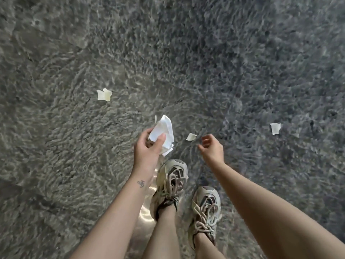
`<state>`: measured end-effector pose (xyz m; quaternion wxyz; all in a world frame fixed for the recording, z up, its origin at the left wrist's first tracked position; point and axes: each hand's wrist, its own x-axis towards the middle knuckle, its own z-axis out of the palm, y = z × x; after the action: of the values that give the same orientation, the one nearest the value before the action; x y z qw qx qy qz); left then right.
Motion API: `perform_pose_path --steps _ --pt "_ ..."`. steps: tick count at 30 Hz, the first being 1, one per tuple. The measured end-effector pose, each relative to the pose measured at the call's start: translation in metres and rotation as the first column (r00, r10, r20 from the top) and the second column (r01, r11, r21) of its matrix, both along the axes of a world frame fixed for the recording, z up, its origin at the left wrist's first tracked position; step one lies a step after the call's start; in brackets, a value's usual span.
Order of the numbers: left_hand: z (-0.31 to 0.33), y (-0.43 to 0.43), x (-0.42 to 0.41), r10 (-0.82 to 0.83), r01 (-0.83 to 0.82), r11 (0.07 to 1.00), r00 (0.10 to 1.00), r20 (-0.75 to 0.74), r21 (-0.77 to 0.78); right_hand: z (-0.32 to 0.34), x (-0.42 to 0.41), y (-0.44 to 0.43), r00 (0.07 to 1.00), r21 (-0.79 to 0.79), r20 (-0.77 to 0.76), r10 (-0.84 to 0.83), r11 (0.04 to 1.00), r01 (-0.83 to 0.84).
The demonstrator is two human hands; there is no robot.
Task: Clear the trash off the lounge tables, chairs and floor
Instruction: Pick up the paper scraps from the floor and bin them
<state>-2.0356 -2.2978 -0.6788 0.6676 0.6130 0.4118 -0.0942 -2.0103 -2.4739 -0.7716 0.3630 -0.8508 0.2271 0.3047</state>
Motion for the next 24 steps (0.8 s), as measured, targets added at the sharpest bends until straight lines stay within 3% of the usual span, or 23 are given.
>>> perform_pose_path --steps 5,9,13,17,20,22,24 --pt "-0.070 -0.004 0.012 -0.012 0.011 1.000 0.998 -0.057 -0.006 -0.080 0.007 0.017 0.996 -0.151 -0.047 0.077 0.985 -0.084" --pt "-0.090 -0.006 0.012 -0.024 0.023 1.000 0.995 -0.095 -0.016 -0.103 0.002 0.024 0.992 -0.250 -0.006 0.125 0.961 -0.122" --pt "-0.095 -0.008 0.017 -0.037 0.033 0.999 0.990 -0.136 -0.030 -0.110 0.000 0.024 0.985 -0.250 0.008 0.172 0.954 -0.165" --pt "-0.085 -0.007 0.026 -0.072 0.069 0.997 0.990 -0.121 -0.029 -0.098 0.008 0.021 1.000 -0.124 -0.025 0.015 0.992 -0.018" --pt "-0.066 -0.009 0.033 -0.085 0.083 0.996 0.989 -0.124 -0.019 -0.057 0.023 0.019 0.982 0.016 0.058 -0.181 0.983 0.180" --pt "-0.044 -0.015 0.038 -0.079 0.077 0.997 0.988 -0.135 -0.022 -0.012 0.038 0.016 0.925 0.173 0.109 -0.364 0.923 0.342" --pt "-0.016 -0.025 0.045 -0.082 0.076 0.996 0.988 -0.134 -0.047 0.041 0.051 0.011 0.854 0.409 0.105 -0.510 0.804 0.431"
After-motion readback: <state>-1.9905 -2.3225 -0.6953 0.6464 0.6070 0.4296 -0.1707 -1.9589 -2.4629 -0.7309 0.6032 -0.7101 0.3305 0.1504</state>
